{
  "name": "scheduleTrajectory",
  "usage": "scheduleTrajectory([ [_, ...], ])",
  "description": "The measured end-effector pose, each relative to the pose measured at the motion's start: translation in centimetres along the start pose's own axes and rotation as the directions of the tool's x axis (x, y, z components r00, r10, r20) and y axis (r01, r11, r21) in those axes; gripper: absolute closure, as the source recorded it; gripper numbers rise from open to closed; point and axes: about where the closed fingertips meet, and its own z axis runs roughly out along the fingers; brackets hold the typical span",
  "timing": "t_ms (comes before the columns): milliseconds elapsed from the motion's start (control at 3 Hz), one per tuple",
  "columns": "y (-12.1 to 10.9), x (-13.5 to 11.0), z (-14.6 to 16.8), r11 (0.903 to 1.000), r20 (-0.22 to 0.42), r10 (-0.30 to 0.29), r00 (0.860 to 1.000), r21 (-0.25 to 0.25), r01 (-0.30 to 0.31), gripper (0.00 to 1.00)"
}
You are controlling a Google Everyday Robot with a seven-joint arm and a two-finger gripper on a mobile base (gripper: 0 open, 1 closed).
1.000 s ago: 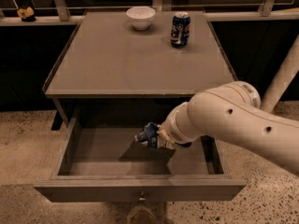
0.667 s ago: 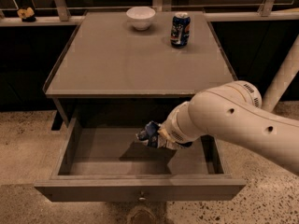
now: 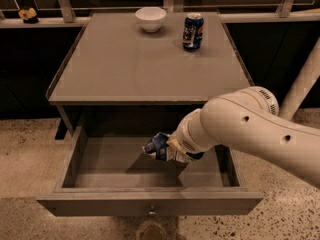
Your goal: Place blue chip bag into top drawer
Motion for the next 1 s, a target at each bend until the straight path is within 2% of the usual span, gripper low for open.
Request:
scheduleTrajectory([
  [333, 0.00, 0.00, 0.00, 1.0000, 0.000, 0.000, 1.000, 0.000, 0.000, 0.11],
  [667, 0.00, 0.00, 0.00, 1.0000, 0.000, 0.000, 1.000, 0.000, 0.000, 0.00],
  [1000, 0.00, 0.00, 0.00, 1.0000, 0.000, 0.000, 1.000, 0.000, 0.000, 0.00],
])
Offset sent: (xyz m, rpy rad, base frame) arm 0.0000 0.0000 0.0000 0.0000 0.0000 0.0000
